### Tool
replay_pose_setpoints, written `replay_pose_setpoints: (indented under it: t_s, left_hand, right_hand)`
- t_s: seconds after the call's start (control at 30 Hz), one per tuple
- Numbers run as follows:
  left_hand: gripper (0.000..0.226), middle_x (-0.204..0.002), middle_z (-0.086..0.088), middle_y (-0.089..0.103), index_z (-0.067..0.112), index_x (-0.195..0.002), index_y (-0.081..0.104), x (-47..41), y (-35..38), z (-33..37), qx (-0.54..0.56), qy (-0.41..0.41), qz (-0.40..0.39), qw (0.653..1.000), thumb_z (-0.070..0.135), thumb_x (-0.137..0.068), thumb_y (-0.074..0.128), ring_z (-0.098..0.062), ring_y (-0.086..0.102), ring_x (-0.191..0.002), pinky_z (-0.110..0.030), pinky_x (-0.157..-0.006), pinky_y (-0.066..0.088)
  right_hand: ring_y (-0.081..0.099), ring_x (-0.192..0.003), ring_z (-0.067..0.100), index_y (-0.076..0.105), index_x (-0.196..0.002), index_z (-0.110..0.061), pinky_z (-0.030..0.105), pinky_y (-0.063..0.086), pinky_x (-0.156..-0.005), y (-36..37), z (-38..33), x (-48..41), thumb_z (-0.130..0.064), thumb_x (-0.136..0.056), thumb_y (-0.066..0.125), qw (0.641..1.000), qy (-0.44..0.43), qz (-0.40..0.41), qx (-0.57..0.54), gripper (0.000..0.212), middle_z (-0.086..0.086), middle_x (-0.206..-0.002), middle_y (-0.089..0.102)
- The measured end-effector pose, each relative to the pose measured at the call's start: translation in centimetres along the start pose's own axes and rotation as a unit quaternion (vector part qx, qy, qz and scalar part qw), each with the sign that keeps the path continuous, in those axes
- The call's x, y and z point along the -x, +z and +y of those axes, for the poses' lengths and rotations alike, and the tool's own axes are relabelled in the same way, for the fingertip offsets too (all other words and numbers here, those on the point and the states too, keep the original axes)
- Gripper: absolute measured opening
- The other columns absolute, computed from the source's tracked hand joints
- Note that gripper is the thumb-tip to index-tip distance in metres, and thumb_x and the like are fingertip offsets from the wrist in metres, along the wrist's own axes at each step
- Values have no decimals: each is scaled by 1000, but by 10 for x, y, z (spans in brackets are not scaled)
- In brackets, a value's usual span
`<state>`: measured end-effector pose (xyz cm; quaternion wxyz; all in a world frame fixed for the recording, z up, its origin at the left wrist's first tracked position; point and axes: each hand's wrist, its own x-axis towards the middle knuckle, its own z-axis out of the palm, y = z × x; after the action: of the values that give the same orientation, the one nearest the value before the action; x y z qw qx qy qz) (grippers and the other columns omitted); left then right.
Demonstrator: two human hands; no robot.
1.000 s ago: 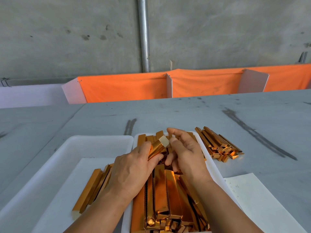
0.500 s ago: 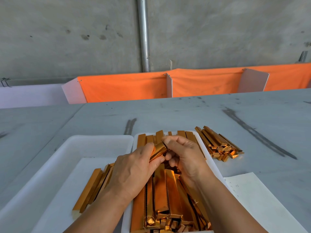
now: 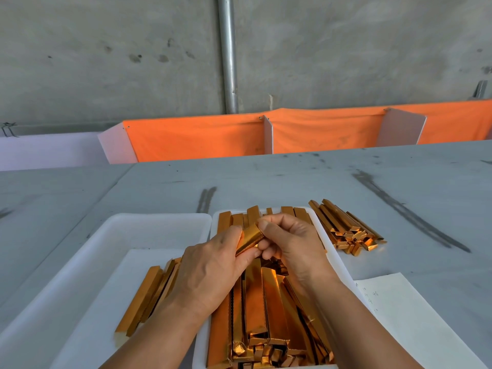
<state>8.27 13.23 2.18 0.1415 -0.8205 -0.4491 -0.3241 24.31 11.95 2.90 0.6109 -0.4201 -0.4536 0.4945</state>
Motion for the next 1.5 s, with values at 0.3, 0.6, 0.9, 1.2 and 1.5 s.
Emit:
replay_pose_setpoints:
  t_s: [0.3, 0.6, 0.9, 1.2, 1.5]
  left_hand:
    - [42, -70, 8, 62, 18, -99, 59, 1, -3, 1, 14, 4, -9, 1000, 57, -87, 49, -10, 59, -52, -20, -44, 41]
    - [46, -70, 6, 62, 17, -100, 60, 0, -3, 0, 17, 7, -10, 1000, 59, -87, 46, -11, 59, -51, -20, -43, 41]
    - [45, -70, 5, 64, 17, -101, 60, 0, -1, -1, 15, 0, -4, 1000, 58, -87, 48, -12, 61, -52, -24, -44, 48]
    - [52, -77, 6, 66, 18, -107, 59, 0, -2, 0, 34, -20, -4, 999, 62, -88, 40, -14, 65, -61, -29, -49, 53]
    - [52, -72, 12, 54, 19, -108, 56, 0, -3, 0, 68, -26, -3, 997, 64, -89, 38, -9, 60, -57, -25, -49, 52]
  right_hand:
    - [61, -49, 17, 73, -90, -6, 23, 55, -51, 0, -6, 1, -9, -90, 67, 999, 26, 0, -41, 6, 16, -66, 67]
    - [63, -51, 15, 73, -85, -9, 21, 54, -49, 0, -8, 2, -6, -90, 67, 999, 32, -1, -26, 8, 14, -67, 68]
    - [65, -49, 16, 79, -84, -16, 20, 54, -52, 2, -11, 6, -9, -89, 69, 1000, 10, 2, -9, 13, 15, -66, 70]
    - [61, -52, 16, 79, -93, -20, 23, 54, -58, 2, -14, 9, -6, -93, 62, 1000, 11, -12, 9, 23, 11, -63, 68]
    - [62, -51, 15, 75, -86, -12, 22, 54, -52, 1, -13, 6, -21, -72, 73, 997, 30, -38, -55, 17, 12, -64, 66]
